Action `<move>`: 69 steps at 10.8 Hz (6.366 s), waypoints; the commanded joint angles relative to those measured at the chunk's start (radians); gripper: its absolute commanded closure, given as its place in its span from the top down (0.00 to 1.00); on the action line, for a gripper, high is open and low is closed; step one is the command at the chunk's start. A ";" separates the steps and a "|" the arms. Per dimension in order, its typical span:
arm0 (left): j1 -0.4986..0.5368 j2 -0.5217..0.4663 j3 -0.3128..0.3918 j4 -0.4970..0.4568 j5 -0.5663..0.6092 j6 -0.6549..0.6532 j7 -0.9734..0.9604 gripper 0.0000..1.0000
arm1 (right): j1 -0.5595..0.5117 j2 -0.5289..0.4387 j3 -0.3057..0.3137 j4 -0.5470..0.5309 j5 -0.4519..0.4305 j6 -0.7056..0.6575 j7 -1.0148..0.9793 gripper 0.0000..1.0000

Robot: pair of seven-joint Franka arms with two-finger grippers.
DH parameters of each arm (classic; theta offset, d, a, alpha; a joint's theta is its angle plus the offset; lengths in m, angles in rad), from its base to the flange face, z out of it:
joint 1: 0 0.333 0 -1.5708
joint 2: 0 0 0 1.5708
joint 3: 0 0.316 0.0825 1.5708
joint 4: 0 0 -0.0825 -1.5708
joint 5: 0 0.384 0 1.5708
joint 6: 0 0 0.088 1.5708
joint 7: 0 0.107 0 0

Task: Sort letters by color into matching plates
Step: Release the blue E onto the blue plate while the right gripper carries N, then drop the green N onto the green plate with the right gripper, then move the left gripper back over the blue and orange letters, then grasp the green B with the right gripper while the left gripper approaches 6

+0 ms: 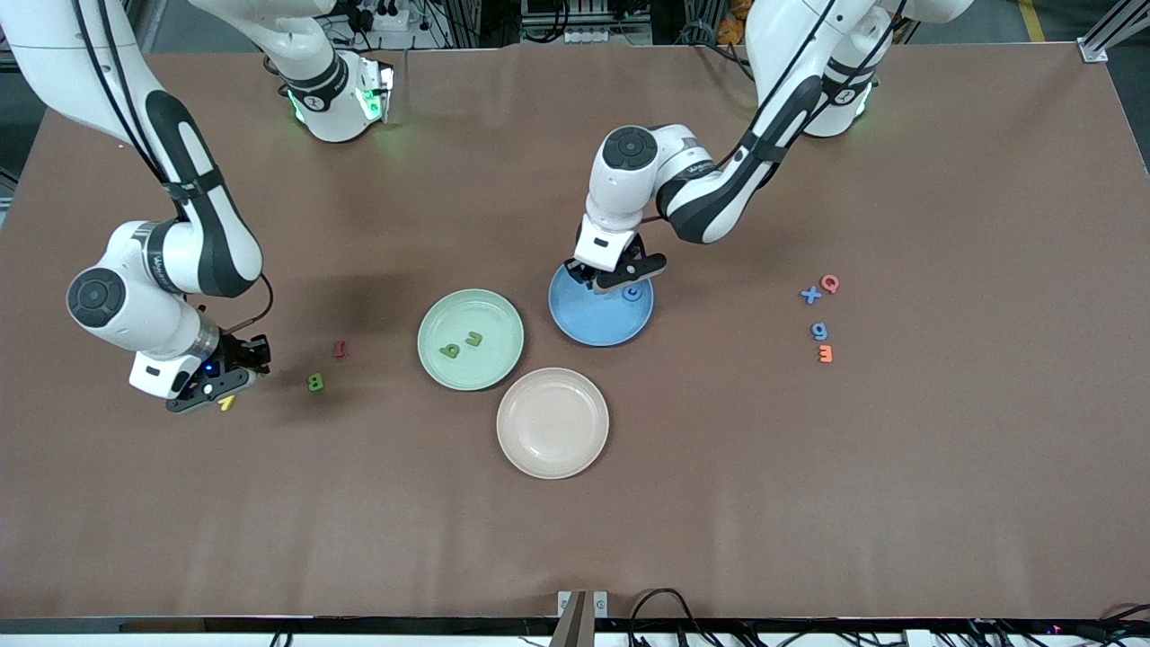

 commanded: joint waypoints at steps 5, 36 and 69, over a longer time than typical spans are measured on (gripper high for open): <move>-0.039 0.054 0.010 0.034 0.032 -0.016 -0.041 0.00 | 0.085 -0.007 0.083 0.007 -0.010 -0.016 0.587 0.31; 0.349 -0.238 0.129 -0.130 0.043 -0.291 0.866 1.00 | 0.228 0.079 0.105 0.130 -0.079 -0.193 0.410 1.00; 0.393 -0.193 0.349 -0.466 -0.066 0.256 1.115 0.78 | 0.002 0.151 0.108 0.022 -0.180 0.162 -0.048 0.42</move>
